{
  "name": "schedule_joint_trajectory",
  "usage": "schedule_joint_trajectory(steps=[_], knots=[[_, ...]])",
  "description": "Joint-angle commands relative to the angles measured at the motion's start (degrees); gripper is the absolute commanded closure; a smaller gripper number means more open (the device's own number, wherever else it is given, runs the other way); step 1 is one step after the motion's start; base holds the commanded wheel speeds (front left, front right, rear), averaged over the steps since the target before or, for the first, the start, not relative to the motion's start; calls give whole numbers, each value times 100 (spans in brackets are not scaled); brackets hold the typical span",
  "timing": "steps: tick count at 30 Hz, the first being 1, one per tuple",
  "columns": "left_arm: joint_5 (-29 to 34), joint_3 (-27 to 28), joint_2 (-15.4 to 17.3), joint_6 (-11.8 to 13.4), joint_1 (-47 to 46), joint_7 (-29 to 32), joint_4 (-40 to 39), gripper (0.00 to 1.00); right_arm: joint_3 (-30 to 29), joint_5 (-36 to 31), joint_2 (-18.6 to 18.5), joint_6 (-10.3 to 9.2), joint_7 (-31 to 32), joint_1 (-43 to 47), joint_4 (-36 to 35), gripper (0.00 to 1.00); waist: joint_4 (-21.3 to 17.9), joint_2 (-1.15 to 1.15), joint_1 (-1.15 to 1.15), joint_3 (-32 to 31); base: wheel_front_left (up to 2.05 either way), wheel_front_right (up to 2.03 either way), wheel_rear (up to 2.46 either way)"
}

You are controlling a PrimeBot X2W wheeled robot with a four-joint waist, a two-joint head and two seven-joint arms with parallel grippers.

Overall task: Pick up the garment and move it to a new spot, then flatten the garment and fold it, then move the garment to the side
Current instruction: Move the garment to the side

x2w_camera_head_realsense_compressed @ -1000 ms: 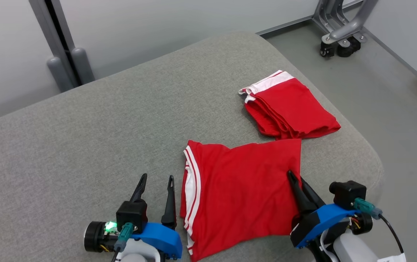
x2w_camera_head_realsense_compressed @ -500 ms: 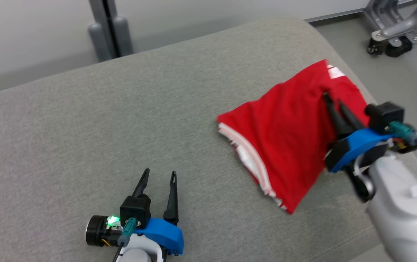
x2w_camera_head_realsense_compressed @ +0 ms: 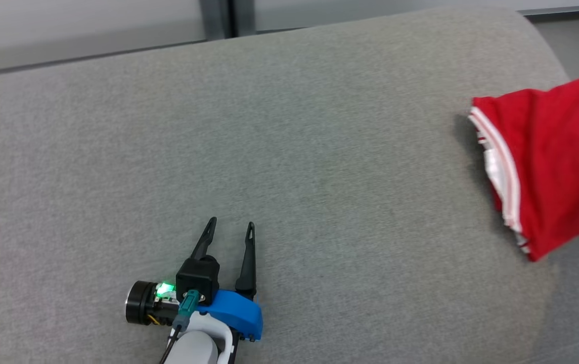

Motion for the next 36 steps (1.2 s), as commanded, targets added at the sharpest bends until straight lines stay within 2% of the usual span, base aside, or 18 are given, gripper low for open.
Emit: schedule_joint_trajectory(steps=[1, 2, 3, 7, 10, 13, 16, 17, 21, 24, 28, 36], knots=[[49, 26, 0, 6, -158, -2, 0, 0, -265, -159, -164, -1, -2, -132, 128, 100, 210, 0, -1, 174, 0, 0, 0], [70, 20, 0, -1, -163, -2, 1, 0, -425, -300, -260, -1, -2, -164, 181, 100, 264, 0, -1, 213, 0, 0, 0], [84, 23, -3, -1, -169, -2, 3, 0, -607, -395, -302, -1, -3, -195, 238, 0, 303, 0, -1, 241, 0, 0, 0], [106, 34, 0, 29, -215, -1, -16, 0, -1431, -786, -370, 0, -2, -223, 260, 0, 419, 0, -1, 307, 0, 0, 0], [124, 68, 4, 59, -209, -1, -48, 0, -1940, -947, -67, 0, -2, -149, -128, 0, 445, 0, -1, 308, 0, 0, 0], [119, 100, 0, 85, -206, -1, -102, 0, -2120, -898, 391, 0, -3, 21, -718, 0, 451, 0, -1, 264, 0, 0, 0], [96, 161, 0, 144, -164, -1, -193, 0, -2115, -712, 945, -1, -2, 286, -1340, 0, 444, 0, -1, 189, 0, 0, 0], [96, 161, 0, 144, -164, -1, -193, 0, -2115, -712, 945, -1, -2, 286, -1340, 0, 444, 0, -1, 189, 0, 0, 0], [24, 189, 2, 186, -44, -1, -270, 0, -1836, -518, 1685, 0, -2, 800, -2043, 0, 465, 0, -1, 91, 0, 0, 0], [9, 203, -1, 194, -22, -1, -372, 0, -1635, -317, 2073, -1, -2, 1232, -2425, 0, 524, 0, -1, 24, 0, 0, 0], [-18, 260, 0, 200, 51, -1, -402, 0, -1313, -143, 2418, 0, -2, 1764, -2736, 0, 640, 0, -1, -68, 0, 0, 0], [-30, 380, 0, 211, 187, -1, -415, 0, -860, -95, 2719, -1, -2, 2454, -2986, 0, 888, 0, -1, -264, 0, 0, 0]])
